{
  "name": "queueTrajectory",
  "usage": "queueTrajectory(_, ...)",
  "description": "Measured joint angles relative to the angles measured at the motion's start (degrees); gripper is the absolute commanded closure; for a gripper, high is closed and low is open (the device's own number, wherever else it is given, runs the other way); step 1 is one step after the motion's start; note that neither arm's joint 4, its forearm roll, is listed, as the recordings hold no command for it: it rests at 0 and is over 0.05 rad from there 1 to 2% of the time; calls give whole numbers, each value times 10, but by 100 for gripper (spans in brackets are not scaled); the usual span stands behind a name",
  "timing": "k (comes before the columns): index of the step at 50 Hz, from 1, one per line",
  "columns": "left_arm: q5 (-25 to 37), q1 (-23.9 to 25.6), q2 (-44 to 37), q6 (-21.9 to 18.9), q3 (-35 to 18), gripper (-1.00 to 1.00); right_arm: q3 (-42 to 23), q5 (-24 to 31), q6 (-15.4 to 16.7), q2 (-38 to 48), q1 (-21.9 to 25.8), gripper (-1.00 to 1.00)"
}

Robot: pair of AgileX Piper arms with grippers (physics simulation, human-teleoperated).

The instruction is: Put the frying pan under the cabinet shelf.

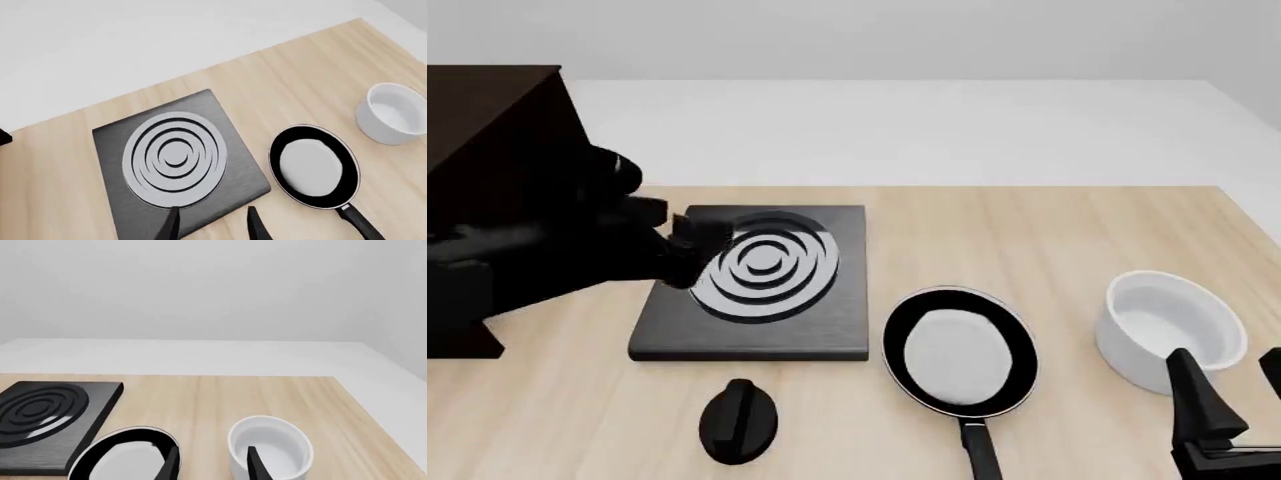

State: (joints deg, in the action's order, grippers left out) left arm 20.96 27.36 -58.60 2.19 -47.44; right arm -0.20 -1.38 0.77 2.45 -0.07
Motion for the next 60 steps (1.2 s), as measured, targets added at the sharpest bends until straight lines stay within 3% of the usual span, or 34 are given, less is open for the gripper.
queueTrajectory(11, 5, 49, -99, 52, -54, -100, 0, -2, 0, 2, 0, -100)
queueTrajectory(30, -31, 114, -227, 79, -104, -100, 1, -6, 0, 6, 0, -100)
queueTrajectory(60, -85, 257, -264, 198, -60, -100, 1, -6, 0, 5, 0, -100)
